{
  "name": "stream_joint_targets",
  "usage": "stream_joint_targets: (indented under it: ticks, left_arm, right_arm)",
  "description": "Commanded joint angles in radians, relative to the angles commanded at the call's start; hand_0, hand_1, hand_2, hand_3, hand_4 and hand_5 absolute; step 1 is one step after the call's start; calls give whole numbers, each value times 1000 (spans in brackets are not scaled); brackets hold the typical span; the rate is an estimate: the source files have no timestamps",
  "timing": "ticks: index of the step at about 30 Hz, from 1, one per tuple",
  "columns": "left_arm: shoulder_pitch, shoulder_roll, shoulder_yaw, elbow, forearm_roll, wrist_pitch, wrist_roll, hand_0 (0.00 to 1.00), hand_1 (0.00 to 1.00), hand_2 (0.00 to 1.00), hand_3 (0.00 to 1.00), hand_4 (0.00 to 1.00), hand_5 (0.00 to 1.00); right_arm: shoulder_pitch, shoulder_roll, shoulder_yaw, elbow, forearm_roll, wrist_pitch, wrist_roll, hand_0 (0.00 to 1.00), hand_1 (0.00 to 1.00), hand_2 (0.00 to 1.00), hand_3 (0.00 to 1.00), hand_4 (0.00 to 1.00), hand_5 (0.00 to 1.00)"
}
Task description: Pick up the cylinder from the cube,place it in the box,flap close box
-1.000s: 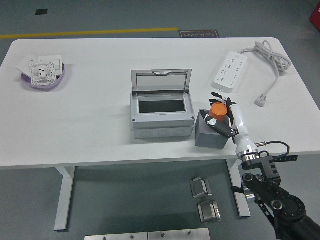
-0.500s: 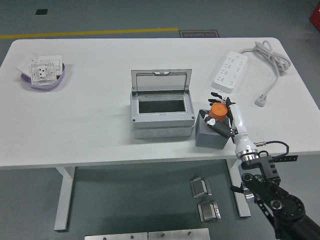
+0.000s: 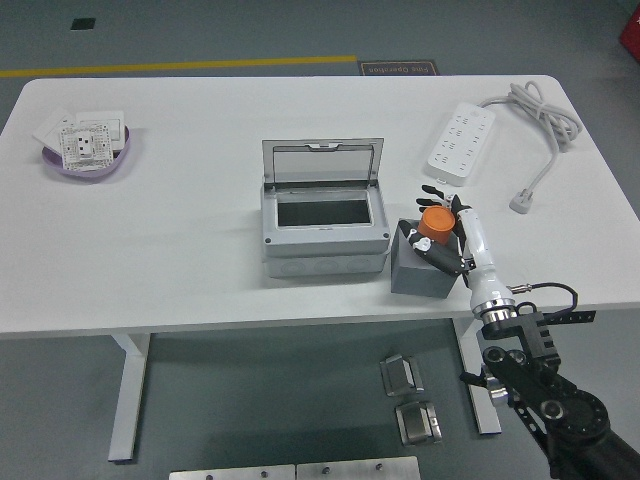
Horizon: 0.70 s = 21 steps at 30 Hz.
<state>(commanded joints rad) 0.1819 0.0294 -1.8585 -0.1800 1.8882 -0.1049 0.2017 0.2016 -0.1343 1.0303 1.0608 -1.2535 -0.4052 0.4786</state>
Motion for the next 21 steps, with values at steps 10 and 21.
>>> stream_joint_targets:
  ticks: [10,21]
  left_arm:
    - [-1,0,0,0,1,-1,-1,631,580,546,587,474,45]
    - [0,0,-10,0,11,-2,-1,631,581,545,588,476,44]
  right_arm:
    - [-1,-1,0,1,1,0,1,639,709,693,789,824,280]
    - [-1,-1,12,-3,-13,15,-9,638,709,690,787,820,273]
